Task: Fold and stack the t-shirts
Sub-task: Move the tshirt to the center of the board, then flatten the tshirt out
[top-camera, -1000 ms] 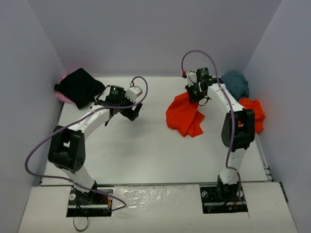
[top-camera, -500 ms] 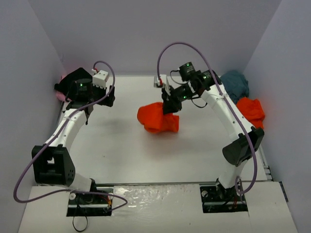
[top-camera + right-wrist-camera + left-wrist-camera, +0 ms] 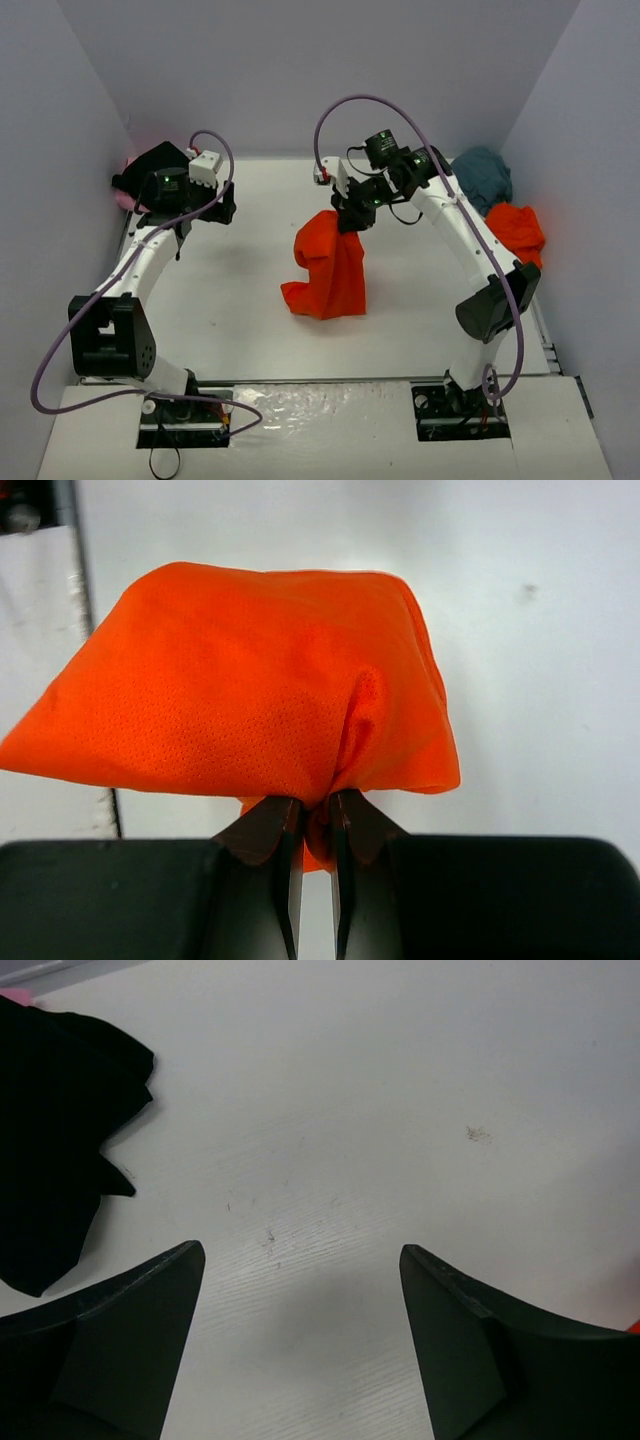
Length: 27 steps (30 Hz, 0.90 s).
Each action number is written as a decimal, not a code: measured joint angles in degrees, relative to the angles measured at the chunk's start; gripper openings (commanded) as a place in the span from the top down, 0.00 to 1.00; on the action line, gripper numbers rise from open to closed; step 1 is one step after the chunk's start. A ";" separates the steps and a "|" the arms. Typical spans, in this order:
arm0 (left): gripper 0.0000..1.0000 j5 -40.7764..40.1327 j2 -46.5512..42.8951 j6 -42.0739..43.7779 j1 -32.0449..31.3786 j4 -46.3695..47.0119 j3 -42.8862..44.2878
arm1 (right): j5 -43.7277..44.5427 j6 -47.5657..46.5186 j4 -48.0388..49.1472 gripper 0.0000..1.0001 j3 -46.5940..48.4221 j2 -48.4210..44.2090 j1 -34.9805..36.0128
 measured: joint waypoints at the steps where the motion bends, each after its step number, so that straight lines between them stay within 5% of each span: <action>1: 0.24 0.14 0.63 0.00 0.00 0.02 0.00 | 4.42 2.02 3.10 0.92 -1.57 -0.16 -0.40; 5: 0.24 0.67 2.43 0.02 -0.12 0.09 0.00 | 32.56 8.84 18.29 0.97 -11.49 -0.30 -0.63; 9: 0.24 1.12 3.69 0.04 -0.53 0.29 0.00 | 58.21 10.29 32.81 0.52 -19.82 3.89 -3.79; 14: 0.24 1.56 4.67 0.29 -2.55 0.43 0.00 | 74.11 11.82 41.27 0.19 -19.97 11.82 -13.97; 22: 0.25 1.95 7.03 2.01 -9.53 -2.71 2.90 | 80.59 12.99 44.17 0.16 -19.40 11.10 -15.12; 25: 0.29 2.12 9.88 2.27 -11.97 -3.95 6.14 | 77.93 13.63 44.07 0.26 -19.42 9.50 -13.79; 27: 0.36 2.12 12.44 2.46 -13.55 -5.41 9.01 | 76.32 14.16 44.08 0.46 -19.73 8.75 -13.25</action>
